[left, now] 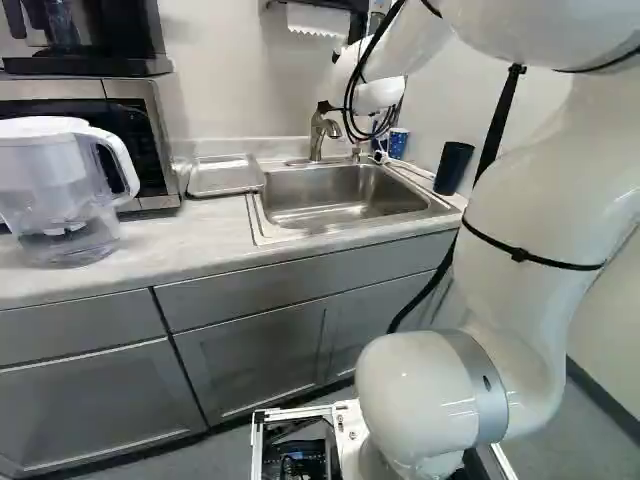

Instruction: Rinse the cup and place it in the tray

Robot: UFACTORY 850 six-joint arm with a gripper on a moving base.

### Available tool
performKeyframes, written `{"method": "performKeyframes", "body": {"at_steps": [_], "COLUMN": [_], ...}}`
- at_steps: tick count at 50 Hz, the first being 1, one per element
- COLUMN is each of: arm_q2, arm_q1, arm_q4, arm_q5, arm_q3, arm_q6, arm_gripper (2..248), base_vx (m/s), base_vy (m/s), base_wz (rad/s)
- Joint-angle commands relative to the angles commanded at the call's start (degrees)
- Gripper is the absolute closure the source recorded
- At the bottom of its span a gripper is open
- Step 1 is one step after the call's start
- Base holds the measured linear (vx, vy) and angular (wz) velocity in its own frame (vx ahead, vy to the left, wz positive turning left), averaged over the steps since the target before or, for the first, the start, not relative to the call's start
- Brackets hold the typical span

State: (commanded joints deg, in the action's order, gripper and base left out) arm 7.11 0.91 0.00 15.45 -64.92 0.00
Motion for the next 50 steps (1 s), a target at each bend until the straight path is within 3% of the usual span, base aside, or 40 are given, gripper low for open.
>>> {"method": "performKeyframes", "body": {"at_steps": [23, 50], "arm_q2": [4.3, 6.8], "arm_q1": [-0.1, -0.1], "arm_q4": [0.0, 0.0], "arm_q5": [-2.0, 0.9], "arm_q3": [-4.7, -7.4], "arm_q6": [0.0, 0.0], "arm_gripper": [3, 3], "base_vx": [0.0, 0.0], "base_vy": [0.0, 0.0], "base_wz": [0.0, 0.0]}}
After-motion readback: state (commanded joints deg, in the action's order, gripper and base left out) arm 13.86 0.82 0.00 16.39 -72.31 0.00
